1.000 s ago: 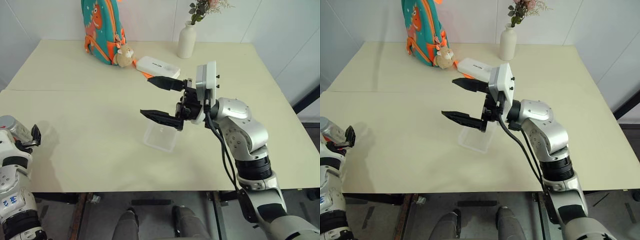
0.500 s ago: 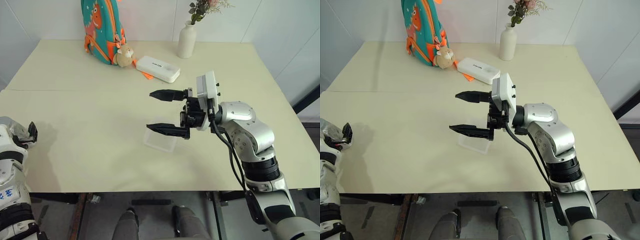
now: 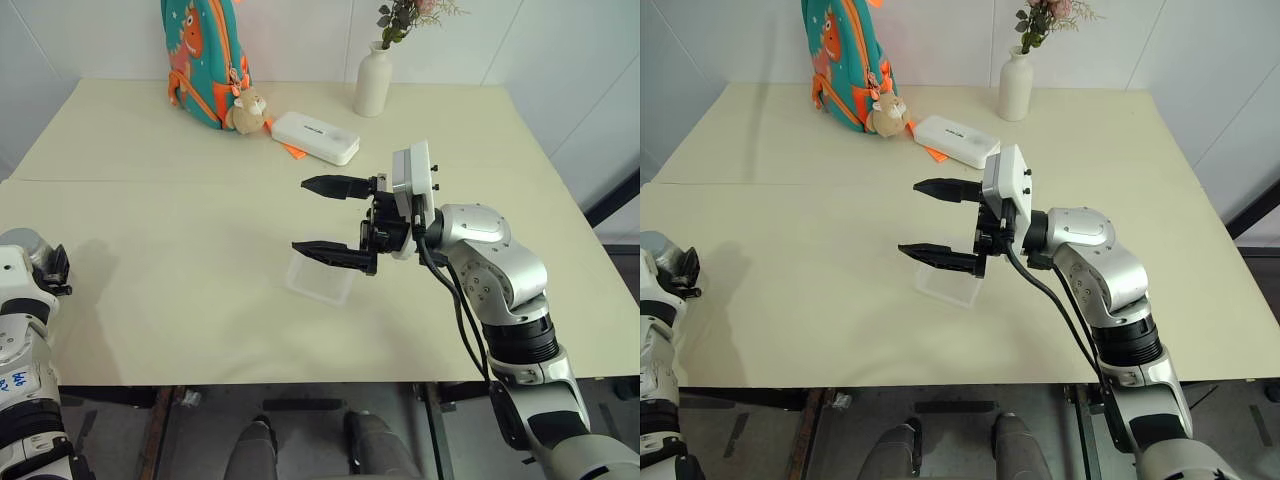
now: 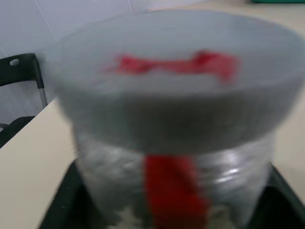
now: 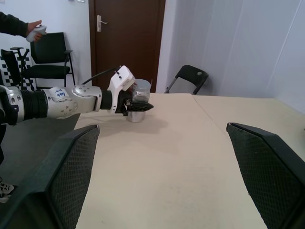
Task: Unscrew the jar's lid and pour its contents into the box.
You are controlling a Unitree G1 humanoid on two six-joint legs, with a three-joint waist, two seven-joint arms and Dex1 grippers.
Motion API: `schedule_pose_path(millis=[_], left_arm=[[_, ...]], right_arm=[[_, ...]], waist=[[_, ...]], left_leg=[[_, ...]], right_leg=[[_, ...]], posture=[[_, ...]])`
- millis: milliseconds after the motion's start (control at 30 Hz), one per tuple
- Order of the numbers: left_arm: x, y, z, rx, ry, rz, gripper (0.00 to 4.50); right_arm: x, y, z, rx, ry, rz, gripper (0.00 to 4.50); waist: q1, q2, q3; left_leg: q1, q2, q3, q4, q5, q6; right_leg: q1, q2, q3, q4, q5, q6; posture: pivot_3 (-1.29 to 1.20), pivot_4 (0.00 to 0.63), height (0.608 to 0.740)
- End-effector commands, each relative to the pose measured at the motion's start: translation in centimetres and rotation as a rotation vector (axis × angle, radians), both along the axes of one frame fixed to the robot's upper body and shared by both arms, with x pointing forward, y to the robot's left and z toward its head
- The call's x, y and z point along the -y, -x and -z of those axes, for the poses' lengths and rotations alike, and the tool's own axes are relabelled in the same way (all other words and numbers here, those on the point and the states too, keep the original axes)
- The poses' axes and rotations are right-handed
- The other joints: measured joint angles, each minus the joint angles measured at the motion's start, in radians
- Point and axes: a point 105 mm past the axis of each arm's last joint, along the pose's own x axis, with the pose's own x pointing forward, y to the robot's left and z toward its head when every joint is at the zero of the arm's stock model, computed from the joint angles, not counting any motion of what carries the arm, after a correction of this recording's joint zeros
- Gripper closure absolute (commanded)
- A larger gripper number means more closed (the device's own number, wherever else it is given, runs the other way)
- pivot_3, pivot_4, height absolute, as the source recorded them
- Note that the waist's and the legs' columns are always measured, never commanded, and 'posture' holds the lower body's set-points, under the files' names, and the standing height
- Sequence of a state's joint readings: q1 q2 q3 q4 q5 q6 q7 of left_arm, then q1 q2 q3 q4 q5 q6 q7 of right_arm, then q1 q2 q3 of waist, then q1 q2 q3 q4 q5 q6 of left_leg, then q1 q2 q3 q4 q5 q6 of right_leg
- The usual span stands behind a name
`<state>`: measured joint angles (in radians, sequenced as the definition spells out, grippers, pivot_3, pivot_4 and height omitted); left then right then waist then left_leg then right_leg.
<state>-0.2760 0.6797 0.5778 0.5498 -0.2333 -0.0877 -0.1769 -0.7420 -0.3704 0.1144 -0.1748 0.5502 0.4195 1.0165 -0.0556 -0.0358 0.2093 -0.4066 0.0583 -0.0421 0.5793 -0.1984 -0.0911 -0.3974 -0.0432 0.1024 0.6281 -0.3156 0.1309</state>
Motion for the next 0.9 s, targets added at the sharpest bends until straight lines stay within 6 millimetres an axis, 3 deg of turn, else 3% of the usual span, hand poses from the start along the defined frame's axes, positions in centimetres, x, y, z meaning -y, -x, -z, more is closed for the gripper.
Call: schedule_pose_path(millis=[33,100,233,333,467,733,900], left_arm=[[1.5,-0.9,-1.6,0.058,0.000,0.052,2.50],[5.2,-2.7,-3.4,0.110,0.003,0.212,2.50],[13.2,-4.6,-7.2,0.144,-0.085,0.562,2.50],[18.0,-4.7,-8.7,0.122,-0.102,0.803,2.50],[24.2,-3.3,-9.1,0.034,-0.088,1.177,2.50],[30.2,-2.7,-9.0,-0.044,-0.104,1.500,2.50],[31.5,-2.9,-8.5,-0.042,-0.107,1.548,2.50]], right_arm=[[0.2,0.5,-1.2,0.030,-0.053,0.004,0.00],[0.4,0.2,-1.4,0.014,-0.072,0.019,0.00],[0.8,-0.4,-1.3,0.013,-0.056,0.063,0.00],[0.9,-0.9,-1.3,0.012,-0.041,0.099,0.00],[0.4,-1.4,-1.5,0.002,-0.004,0.133,0.00],[-1.3,-2.0,-1.6,-0.091,0.011,0.142,0.00],[-2.2,-2.4,-1.8,-0.107,-0.017,0.148,0.00]], waist=[[0.001,0.000,0.000],[0.006,0.000,0.000],[0.028,0.000,0.000],[0.027,0.000,0.000],[0.009,0.001,0.001],[-0.001,0.002,0.001],[-0.002,0.002,0.001]], left_leg=[[0.000,0.000,0.000,0.000,0.000,0.000],[0.000,0.000,0.000,0.000,0.000,0.000],[-0.001,0.000,0.000,0.002,0.000,0.000],[-0.001,0.000,0.000,0.002,0.000,0.000],[0.000,0.001,0.001,0.000,0.000,-0.001],[-0.001,0.003,0.001,0.001,0.000,-0.001],[-0.001,0.003,0.001,0.001,0.000,-0.001]], right_leg=[[0.000,0.000,0.000,0.000,0.000,0.000],[0.000,0.000,0.000,0.000,0.000,0.000],[0.000,0.000,-0.001,0.001,0.000,0.000],[0.000,0.000,0.000,0.000,0.000,0.000],[0.000,0.001,0.000,0.000,0.000,0.000],[-0.001,0.004,0.001,0.001,-0.001,-0.001],[-0.001,0.004,0.001,0.001,-0.001,-0.001]], posture=[[0.00,0.150,0.740],[0.00,0.150,0.740],[0.00,0.150,0.740],[0.00,0.150,0.740],[0.00,0.150,0.740],[0.00,0.150,0.740],[0.00,0.150,0.740]])
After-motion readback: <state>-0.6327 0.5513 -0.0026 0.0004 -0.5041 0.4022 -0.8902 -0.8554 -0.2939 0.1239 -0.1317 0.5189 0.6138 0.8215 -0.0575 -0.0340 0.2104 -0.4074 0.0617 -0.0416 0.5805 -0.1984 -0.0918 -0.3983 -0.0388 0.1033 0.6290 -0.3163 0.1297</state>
